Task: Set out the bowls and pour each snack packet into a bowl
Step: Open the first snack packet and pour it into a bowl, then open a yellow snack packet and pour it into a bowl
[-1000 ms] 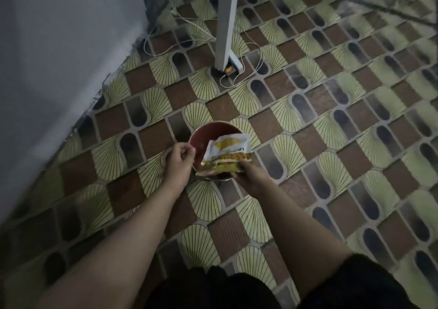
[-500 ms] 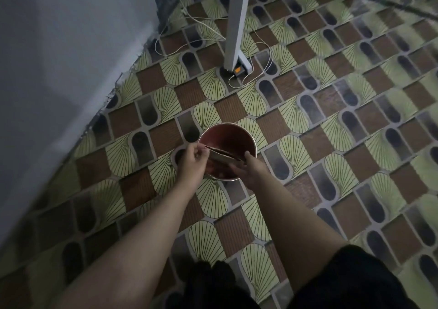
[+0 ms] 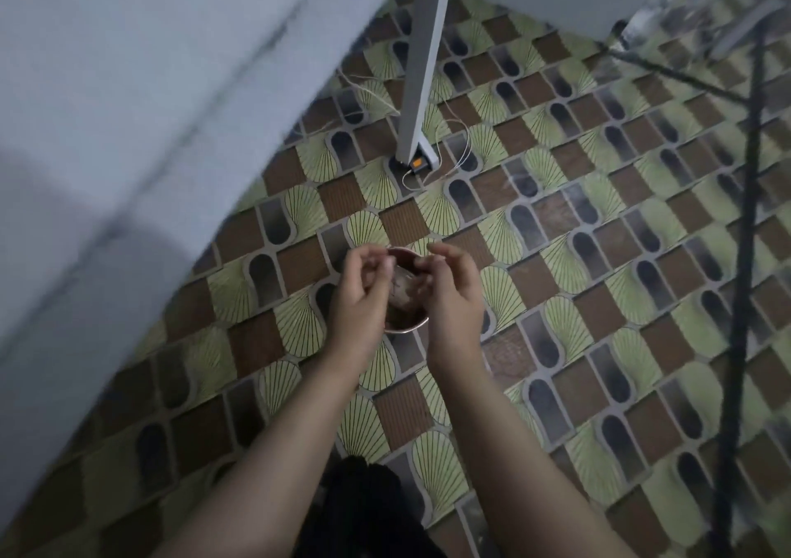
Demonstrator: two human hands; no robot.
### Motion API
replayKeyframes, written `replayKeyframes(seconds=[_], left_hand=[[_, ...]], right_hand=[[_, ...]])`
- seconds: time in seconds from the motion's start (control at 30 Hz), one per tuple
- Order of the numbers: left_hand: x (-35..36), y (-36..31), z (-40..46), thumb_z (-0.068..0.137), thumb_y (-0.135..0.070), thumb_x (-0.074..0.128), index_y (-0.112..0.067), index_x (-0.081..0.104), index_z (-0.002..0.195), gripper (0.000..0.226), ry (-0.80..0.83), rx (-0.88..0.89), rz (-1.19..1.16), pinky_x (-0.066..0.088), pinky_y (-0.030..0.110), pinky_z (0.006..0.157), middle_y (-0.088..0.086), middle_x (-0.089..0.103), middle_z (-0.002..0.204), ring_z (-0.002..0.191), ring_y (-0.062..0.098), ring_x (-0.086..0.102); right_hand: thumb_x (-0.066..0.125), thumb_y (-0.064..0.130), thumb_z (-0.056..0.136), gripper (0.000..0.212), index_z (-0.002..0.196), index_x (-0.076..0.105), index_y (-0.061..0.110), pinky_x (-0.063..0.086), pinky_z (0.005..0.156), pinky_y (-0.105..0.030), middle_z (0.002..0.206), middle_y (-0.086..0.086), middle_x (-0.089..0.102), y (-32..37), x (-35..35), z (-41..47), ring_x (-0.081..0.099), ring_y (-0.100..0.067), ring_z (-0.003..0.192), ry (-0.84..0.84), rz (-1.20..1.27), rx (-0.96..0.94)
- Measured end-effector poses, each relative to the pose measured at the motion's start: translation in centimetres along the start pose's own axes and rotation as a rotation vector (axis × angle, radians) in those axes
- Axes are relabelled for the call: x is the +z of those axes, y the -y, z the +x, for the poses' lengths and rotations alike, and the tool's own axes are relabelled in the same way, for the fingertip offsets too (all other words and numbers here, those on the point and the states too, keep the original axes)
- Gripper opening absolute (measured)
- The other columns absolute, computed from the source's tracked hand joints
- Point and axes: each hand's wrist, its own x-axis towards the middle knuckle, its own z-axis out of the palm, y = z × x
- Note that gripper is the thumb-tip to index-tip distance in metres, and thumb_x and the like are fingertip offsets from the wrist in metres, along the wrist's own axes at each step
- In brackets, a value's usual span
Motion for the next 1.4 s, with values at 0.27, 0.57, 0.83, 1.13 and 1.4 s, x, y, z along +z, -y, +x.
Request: replayKeyframes(seconds=[0.27, 0.57, 0.83, 1.13, 1.4], left_hand=[[-5.6, -21.6, -12.1, 0.099, -0.018, 0.049, -0.032, 0.051, 0.101, 0.014, -0.277, 0.517, -0.019, 0.046, 0.012, 0.076, -0.023, 0.058, 0.095, 0.092, 0.003, 0.060], [-25.3, -30.2, -23.9, 0.091, -0.025, 0.049, -0.031, 0.051, 0.100, 0.011, -0.854, 0.711, 0.028, 0.050, 0.027, 0.082, -0.017, 0.059, 0.098, 0.094, 0.014, 0.059], [-43.6, -26.6, -36.9, 0.092, -0.028, 0.052, -0.032, 0.053, 0.095, 0.006, -1.366, 0.688, 0.043, 0.047, 0.036, 0.079, -0.007, 0.058, 0.094, 0.089, 0.017, 0.058], [-60.2, -19.8, -39.0, 0.096, -0.021, 0.051, -0.030, 0.052, 0.091, 0.011, -1.466, 0.333, -0.126, 0.047, 0.042, 0.088, -0.010, 0.058, 0.094, 0.098, 0.021, 0.059], [-73.2, -19.0, -34.2, 0.089, -0.042, 0.044, -0.029, 0.054, 0.090, 0.016, -1.206, 0.078, -0.239, 0.040, 0.048, 0.105, 0.004, 0.058, 0.121, 0.115, 0.027, 0.052]], right_hand=[[0.050, 0.003, 0.098, 0.015, 0.098, 0.064, 0.009, 0.051, 0.066, -0.026, 0.087, -0.003, 0.066, 19.7, 2.3, -15.0, 0.059, -0.013, 0.074, 0.398, 0.030, -0.475], [0.049, 0.004, 0.095, 0.023, 0.092, 0.065, 0.020, 0.055, 0.067, -0.036, 0.086, 0.007, 0.068, 26.4, 14.9, -32.2, 0.063, -0.008, 0.075, 0.961, -0.085, -0.734], [0.051, 0.009, 0.096, 0.021, 0.087, 0.063, 0.025, 0.053, 0.065, -0.026, 0.081, 0.015, 0.067, 19.9, 27.2, -48.3, 0.060, -0.005, 0.071, 1.326, -0.092, -0.802], [0.050, 0.017, 0.099, 0.010, 0.104, 0.059, 0.020, 0.046, 0.069, -0.013, 0.095, 0.016, 0.061, 10.0, 41.1, -57.5, 0.057, 0.003, 0.083, 1.384, -0.163, -0.822], [0.042, 0.050, 0.099, 0.054, 0.145, 0.034, 0.022, 0.036, 0.110, -0.036, 0.131, 0.010, 0.038, 5.4, 52.2, -59.3, 0.039, -0.014, 0.131, 1.512, -0.432, -0.802]])
